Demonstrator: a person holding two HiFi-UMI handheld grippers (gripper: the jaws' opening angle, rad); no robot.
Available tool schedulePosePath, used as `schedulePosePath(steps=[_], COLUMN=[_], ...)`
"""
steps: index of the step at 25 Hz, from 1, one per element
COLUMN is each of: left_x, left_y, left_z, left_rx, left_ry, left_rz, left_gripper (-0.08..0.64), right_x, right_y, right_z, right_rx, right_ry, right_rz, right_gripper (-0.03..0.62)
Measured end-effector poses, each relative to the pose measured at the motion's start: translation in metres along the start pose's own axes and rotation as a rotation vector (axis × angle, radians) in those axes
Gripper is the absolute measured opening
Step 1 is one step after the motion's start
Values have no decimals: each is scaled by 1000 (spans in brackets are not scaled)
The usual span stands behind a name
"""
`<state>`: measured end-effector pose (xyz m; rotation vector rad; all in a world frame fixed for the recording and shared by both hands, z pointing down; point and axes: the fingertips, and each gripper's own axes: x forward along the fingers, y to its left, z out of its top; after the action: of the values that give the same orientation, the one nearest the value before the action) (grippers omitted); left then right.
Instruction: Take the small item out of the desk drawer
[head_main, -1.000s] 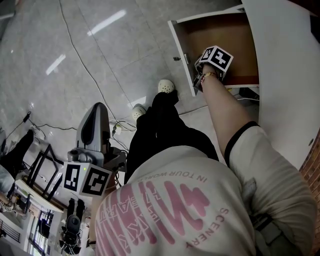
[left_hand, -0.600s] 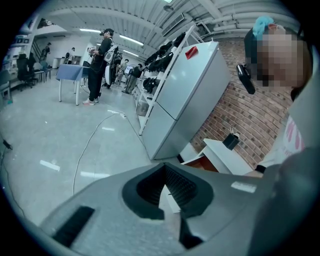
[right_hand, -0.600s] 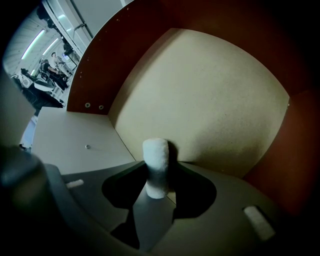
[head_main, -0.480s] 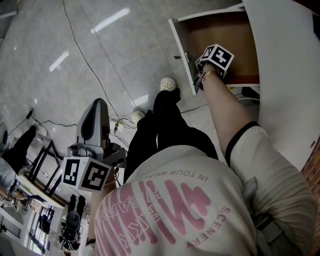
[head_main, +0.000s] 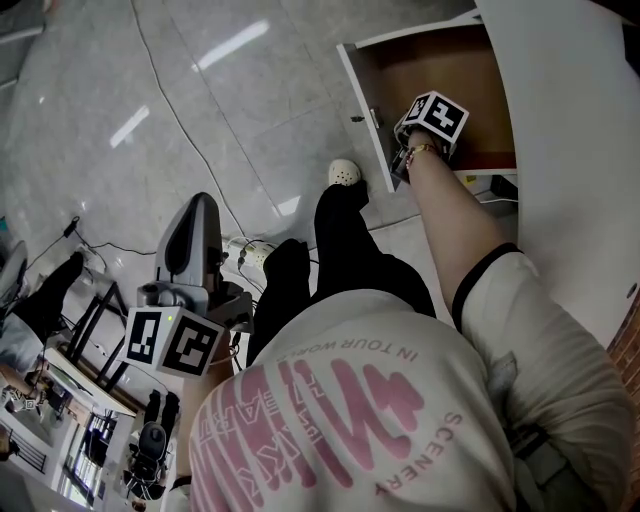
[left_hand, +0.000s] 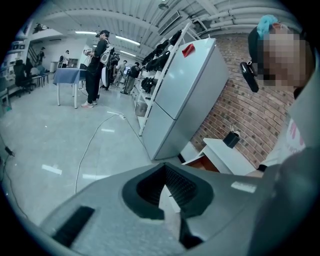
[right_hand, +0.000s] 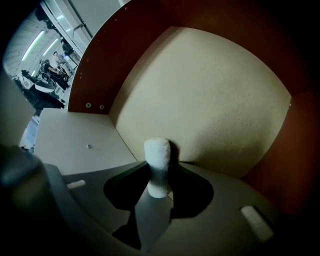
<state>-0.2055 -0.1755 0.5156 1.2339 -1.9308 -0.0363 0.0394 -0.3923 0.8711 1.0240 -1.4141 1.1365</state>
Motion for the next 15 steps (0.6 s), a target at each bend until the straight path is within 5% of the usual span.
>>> schedulePosePath(steps=[15], left_x=[-14], left_y=[-16], left_z=[3], left_rx=[46], left_ry=[9], left_rz=[-54], left_gripper=[5], right_x=[-28], right_y=[3], right_z=[4], right_rx=[16], right_ry=[-76], right_rz=[21], right_gripper=[130])
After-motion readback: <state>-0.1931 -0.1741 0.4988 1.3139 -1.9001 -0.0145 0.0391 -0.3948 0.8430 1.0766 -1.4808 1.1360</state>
